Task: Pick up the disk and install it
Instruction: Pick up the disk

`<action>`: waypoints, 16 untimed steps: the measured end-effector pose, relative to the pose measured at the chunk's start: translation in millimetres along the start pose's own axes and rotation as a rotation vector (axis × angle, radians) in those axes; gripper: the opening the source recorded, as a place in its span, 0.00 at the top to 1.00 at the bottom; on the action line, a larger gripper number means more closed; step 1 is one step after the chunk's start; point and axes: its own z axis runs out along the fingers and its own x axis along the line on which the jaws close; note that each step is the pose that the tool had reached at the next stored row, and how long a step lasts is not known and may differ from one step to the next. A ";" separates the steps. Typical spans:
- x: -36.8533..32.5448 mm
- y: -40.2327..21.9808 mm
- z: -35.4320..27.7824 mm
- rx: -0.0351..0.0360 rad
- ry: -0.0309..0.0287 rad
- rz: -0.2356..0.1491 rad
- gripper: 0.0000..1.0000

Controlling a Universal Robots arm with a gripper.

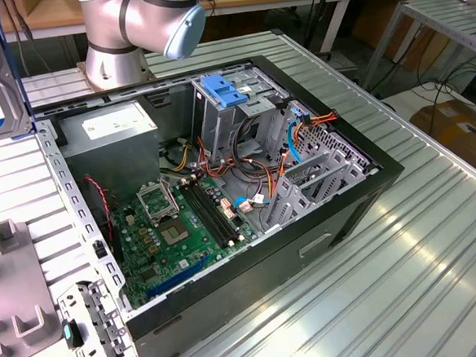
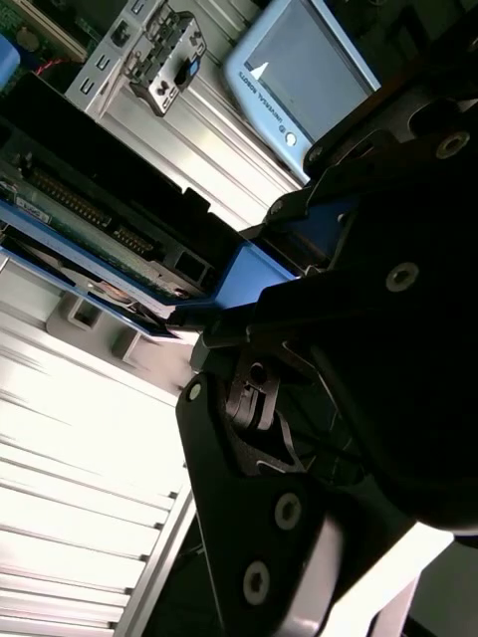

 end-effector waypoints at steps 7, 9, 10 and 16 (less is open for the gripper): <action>5.0 -7.0 0.0 0.0000 0.0000 0.000 0.63; 9.6 -7.9 0.0 0.0000 0.0000 0.000 0.63; 12.3 -8.2 0.0 0.0000 0.0000 0.000 0.63; 20.6 -13.6 0.1 0.0000 0.0000 0.000 0.63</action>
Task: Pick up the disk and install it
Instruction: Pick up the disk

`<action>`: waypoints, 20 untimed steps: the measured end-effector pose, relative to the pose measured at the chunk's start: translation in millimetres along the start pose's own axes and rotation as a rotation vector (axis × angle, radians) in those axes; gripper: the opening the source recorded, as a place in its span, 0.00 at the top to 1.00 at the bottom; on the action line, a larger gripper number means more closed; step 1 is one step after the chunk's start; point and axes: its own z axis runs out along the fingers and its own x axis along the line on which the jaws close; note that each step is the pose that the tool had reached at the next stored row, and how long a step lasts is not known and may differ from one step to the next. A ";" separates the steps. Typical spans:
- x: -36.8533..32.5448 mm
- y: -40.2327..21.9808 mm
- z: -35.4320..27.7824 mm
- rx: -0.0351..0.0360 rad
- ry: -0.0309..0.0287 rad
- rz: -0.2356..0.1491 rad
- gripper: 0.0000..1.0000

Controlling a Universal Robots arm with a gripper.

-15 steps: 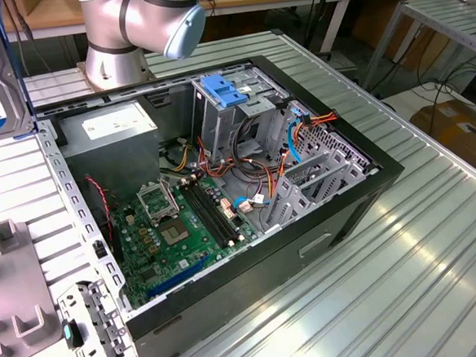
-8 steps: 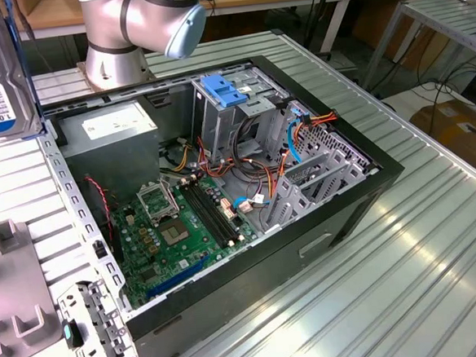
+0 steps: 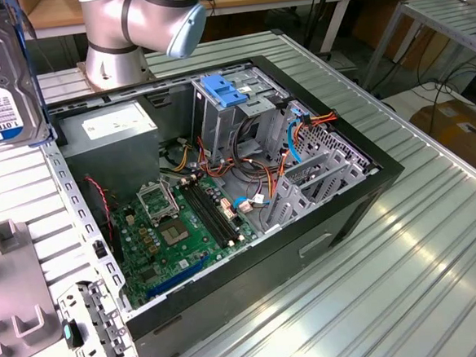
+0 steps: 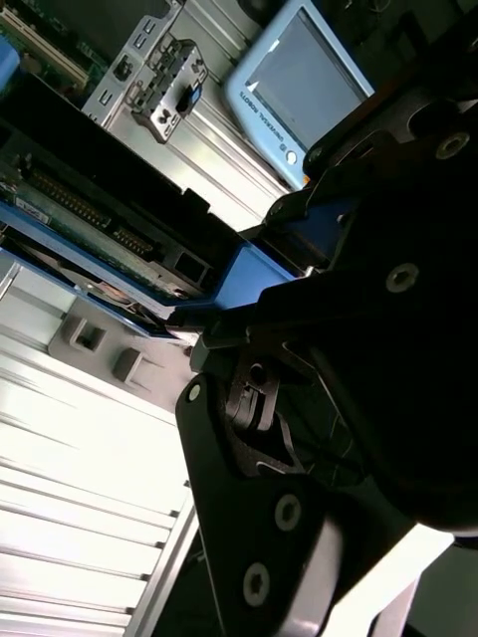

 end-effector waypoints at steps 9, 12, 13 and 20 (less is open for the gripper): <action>2.5 -24.5 0.2 -0.0007 0.0001 0.000 0.63; 2.5 -36.3 0.2 -0.0010 0.0001 0.000 0.63; 2.4 -40.1 0.2 -0.0011 0.0001 0.000 0.63; 1.0 -79.2 0.4 -0.0022 0.0001 0.000 0.63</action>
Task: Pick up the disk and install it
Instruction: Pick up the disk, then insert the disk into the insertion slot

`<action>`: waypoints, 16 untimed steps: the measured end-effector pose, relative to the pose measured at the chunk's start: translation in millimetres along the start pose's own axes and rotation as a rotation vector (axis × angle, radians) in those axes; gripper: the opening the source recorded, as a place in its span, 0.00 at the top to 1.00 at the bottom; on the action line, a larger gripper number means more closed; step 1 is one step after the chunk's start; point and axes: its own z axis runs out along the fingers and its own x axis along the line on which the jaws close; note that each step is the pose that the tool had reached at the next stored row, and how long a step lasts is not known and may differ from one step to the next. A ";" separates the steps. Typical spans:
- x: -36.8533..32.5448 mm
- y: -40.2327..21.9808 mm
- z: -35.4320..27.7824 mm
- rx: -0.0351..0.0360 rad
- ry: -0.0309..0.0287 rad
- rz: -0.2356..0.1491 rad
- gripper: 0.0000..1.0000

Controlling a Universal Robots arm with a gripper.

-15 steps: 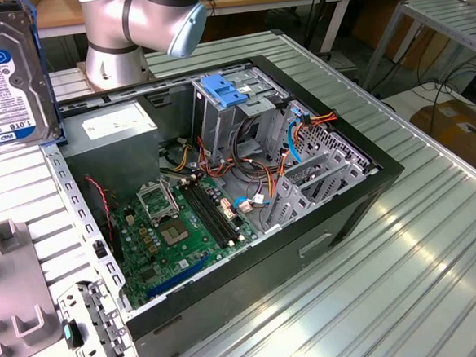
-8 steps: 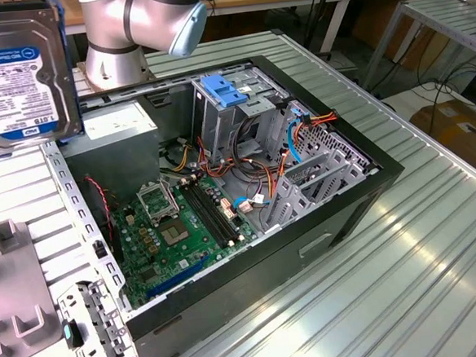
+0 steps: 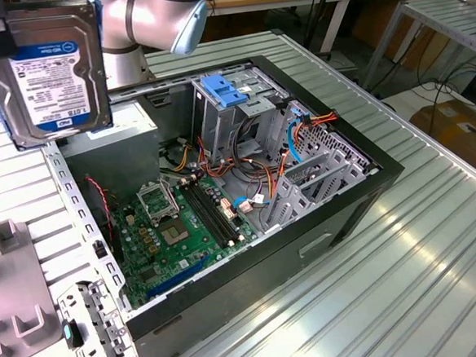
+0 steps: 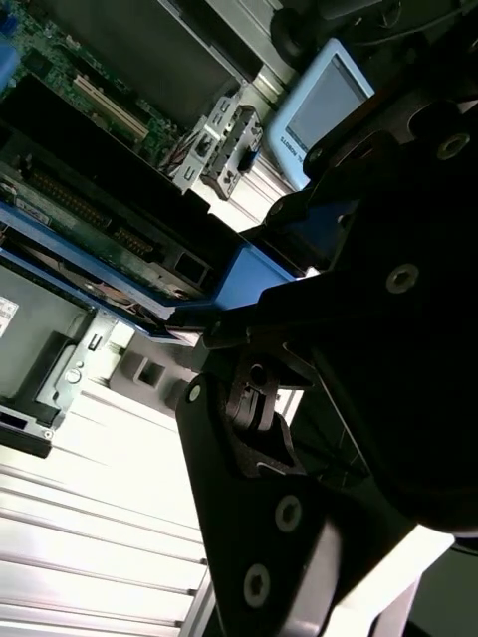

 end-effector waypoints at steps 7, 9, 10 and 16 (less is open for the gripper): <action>-1.5 -34.9 0.3 -0.0005 0.0000 0.000 0.63; -1.8 -41.4 0.3 -0.0005 0.0000 0.000 0.63; -1.9 -45.1 0.4 -0.0005 0.0000 0.000 0.63; -2.5 -60.2 0.4 -0.0005 0.0000 0.000 0.63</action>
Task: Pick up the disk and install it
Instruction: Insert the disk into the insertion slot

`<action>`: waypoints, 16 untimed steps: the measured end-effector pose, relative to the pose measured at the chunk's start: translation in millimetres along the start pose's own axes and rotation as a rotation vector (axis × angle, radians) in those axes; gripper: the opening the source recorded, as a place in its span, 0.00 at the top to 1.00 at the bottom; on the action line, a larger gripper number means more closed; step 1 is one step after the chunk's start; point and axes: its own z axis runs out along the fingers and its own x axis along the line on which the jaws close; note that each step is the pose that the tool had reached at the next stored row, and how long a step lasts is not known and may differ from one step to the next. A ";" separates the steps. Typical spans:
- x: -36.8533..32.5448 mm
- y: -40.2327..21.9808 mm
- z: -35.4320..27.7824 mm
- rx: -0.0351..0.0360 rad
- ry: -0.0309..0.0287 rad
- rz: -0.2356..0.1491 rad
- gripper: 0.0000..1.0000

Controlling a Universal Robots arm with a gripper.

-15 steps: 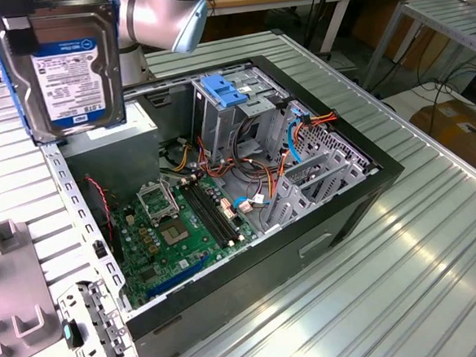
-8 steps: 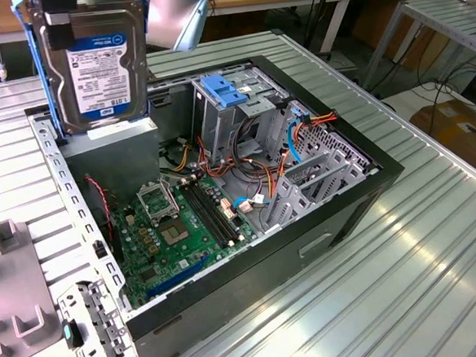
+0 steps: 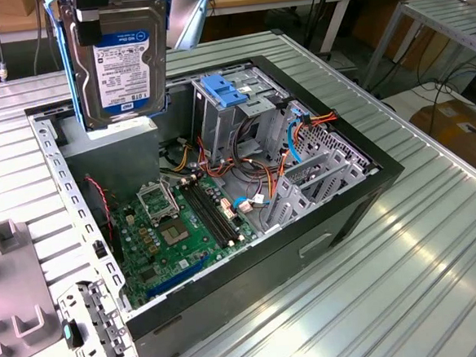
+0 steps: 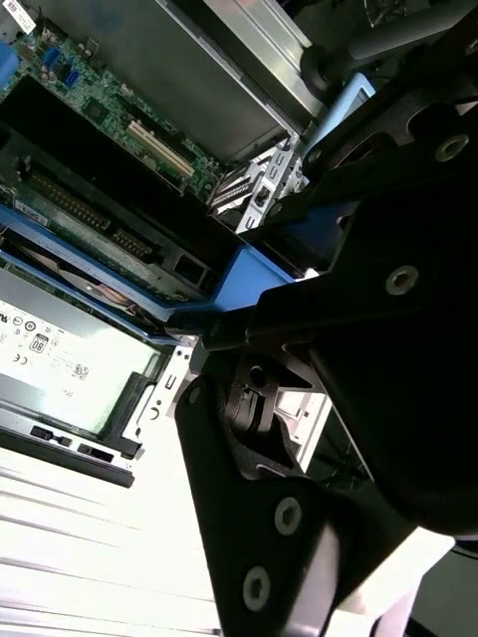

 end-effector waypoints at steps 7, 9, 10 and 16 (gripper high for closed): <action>0.0 -0.2 0.0 0.0000 0.0000 0.000 0.63; 0.0 -0.2 0.0 0.0000 0.0000 0.000 0.63; 0.0 -0.3 0.0 0.0000 0.0000 0.000 0.63; 10.3 -0.8 0.0 0.0000 0.0001 0.000 0.63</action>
